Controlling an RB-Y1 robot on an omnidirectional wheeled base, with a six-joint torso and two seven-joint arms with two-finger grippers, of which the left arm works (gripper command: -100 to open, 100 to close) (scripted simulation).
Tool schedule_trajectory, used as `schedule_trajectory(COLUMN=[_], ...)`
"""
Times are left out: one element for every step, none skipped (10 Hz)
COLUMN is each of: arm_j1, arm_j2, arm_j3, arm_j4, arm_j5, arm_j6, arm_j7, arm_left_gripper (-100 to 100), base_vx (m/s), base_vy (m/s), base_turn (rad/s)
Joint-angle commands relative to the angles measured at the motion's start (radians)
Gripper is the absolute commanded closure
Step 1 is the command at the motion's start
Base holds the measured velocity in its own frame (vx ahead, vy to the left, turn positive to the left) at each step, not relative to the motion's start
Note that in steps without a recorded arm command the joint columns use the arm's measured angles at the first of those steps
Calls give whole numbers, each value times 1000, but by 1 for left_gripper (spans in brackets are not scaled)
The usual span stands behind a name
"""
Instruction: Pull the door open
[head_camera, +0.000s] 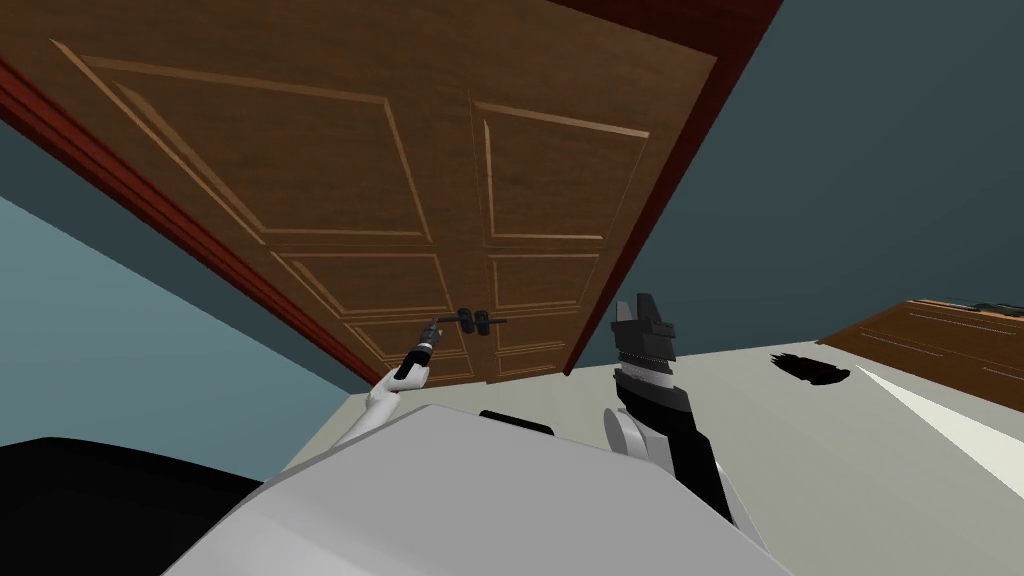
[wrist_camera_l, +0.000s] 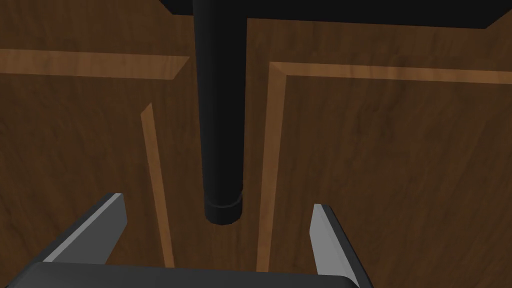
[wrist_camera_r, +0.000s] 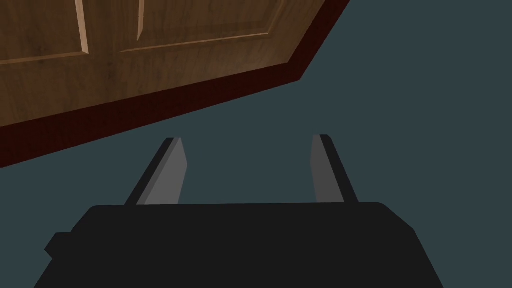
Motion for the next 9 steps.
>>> schedule_trajectory(arm_j1=[-16, -8, -8, -8, -8, -8, -8, -8, 5], arm_j2=[-9, -5, -5, -5, -5, -5, -5, -5, 8], arm_j3=[-14, -7, -7, -7, -7, -7, -7, -7, -15], arm_j4=[0, -1, -1, -1, -1, -1, -1, -1, -5], arm_j5=[-2, -1, -1, -1, -1, -1, -1, -1, 2], arm_j6=[-1, 0, 0, 0, 0, 0, 0, 0, -5], arm_j7=[1, 1, 1, 1, 1, 1, 1, 1, 14], arm_left_gripper=[-100, -100, 100, 100, 100, 100, 100, 100, 100], base_vx=[211, 102, -15, -34, -29, -19, -10, 0, -138], base_vy=[-16, -12, 4, 6, 2, 0, -3, 0, 13], base_turn=[-177, -39, 37, 0, -17, -6, 2, 0, -75])
